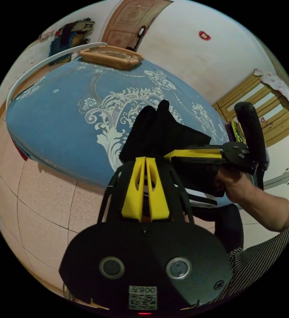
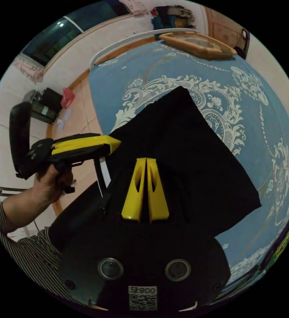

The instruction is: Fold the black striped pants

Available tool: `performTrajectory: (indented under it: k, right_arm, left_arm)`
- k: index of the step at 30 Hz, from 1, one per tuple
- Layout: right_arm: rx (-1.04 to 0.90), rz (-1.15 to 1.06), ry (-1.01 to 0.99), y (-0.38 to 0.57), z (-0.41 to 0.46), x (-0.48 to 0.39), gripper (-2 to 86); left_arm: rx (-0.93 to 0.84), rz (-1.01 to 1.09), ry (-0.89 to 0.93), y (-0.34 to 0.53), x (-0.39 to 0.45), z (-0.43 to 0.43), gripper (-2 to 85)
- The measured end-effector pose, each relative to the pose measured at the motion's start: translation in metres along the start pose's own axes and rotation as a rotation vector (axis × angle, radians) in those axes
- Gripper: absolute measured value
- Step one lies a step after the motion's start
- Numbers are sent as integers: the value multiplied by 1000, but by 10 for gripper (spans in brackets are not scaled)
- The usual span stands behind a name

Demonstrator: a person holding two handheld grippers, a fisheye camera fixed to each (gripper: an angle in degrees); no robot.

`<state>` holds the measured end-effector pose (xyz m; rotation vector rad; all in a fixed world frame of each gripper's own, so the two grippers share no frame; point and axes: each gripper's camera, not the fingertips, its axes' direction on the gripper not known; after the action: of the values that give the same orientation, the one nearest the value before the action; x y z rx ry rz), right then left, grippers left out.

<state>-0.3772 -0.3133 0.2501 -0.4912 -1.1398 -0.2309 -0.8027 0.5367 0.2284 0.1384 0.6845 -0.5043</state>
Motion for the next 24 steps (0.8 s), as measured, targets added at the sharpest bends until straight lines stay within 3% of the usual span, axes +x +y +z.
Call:
performTrajectory:
  k: [4, 9, 13, 15, 19, 24]
  right_arm:
    - [-5, -1, -21, 17, 4, 8, 2]
    - [22, 14, -84, 51, -19, 28, 2]
    - [83, 63, -30, 94, -33, 45, 1]
    - [13, 120, -68, 115, -20, 65, 1]
    - [-38, 184, -161, 143, -11, 97, 1]
    - [85, 243, -250, 202, -44, 139, 1]
  left_arm:
    - [-30, -10, 82, -3, 2, 8, 1]
    - [117, 102, 45, 1, 32, -7, 1]
    - [-16, 195, -7, 1, 57, 32, 2]
    - [-130, 192, -26, -1, 60, 60, 2]
    - [-135, 121, 54, -6, 60, 73, 2]
    - [-95, 142, 103, 6, 70, 74, 5]
